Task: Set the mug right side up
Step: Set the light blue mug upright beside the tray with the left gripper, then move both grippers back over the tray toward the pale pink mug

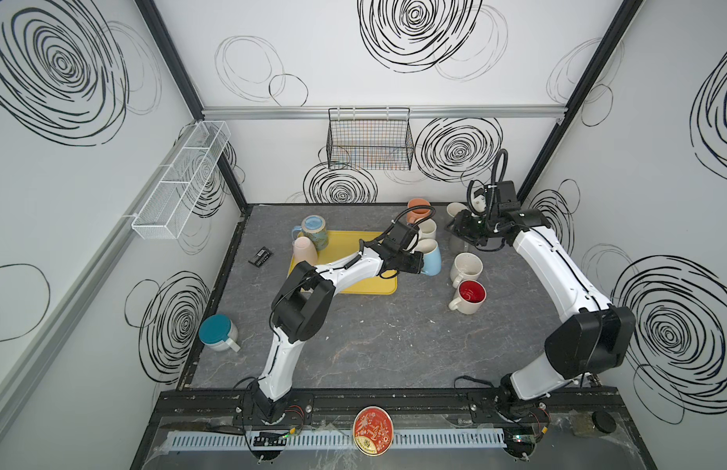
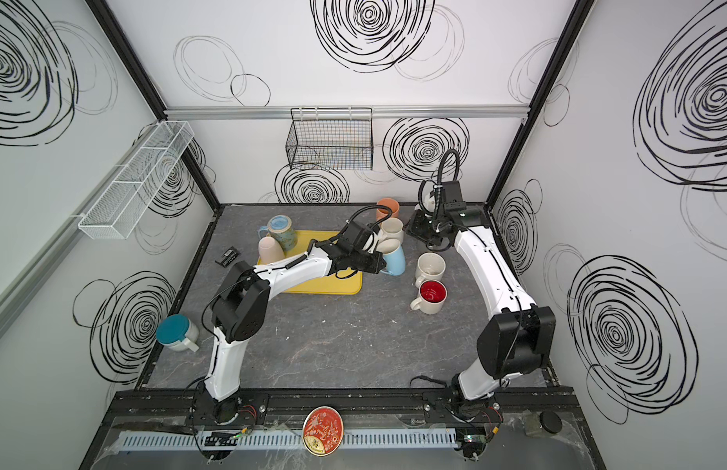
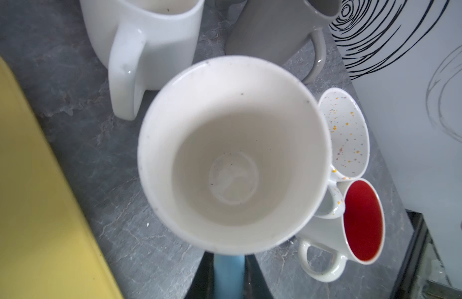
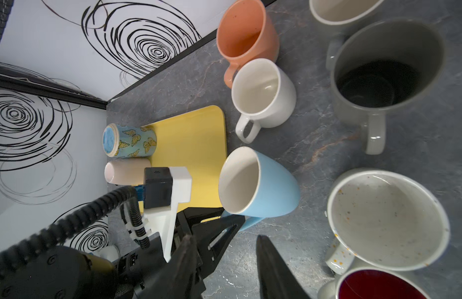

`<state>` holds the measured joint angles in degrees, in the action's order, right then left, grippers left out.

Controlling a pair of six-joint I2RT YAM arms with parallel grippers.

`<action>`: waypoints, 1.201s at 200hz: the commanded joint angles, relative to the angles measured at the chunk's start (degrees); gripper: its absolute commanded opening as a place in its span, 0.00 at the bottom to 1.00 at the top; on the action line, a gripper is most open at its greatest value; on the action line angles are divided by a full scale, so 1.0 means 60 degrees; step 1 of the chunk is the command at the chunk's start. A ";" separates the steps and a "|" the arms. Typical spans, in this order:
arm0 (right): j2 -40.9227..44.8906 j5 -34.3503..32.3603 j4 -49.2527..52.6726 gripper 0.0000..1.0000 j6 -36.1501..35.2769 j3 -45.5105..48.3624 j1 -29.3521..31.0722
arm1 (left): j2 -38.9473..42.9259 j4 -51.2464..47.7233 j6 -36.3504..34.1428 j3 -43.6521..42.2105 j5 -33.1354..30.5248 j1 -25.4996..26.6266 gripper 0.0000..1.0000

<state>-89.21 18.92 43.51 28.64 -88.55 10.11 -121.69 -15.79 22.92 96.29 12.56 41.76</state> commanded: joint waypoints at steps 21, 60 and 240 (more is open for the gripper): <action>0.0794 -0.0200 0.0306 0.42 -0.0404 0.0267 -0.0488 | -0.0566 -0.0188 -0.1964 0.1609 -0.1552 0.0233 0.00; 0.0970 -0.0105 0.0312 0.42 -0.0497 0.0478 -0.0833 | -0.1391 -0.0687 -0.3209 0.2796 -0.2286 0.0311 0.00; 0.0786 0.0017 -0.0023 0.42 -0.0026 0.0624 -0.0652 | -0.2083 -0.1057 -0.4362 0.3261 -0.3374 0.0064 0.36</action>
<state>-84.68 19.16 44.23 27.64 -84.95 5.28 -136.51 -25.15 -2.37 117.14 -6.02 43.07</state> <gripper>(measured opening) 0.418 0.329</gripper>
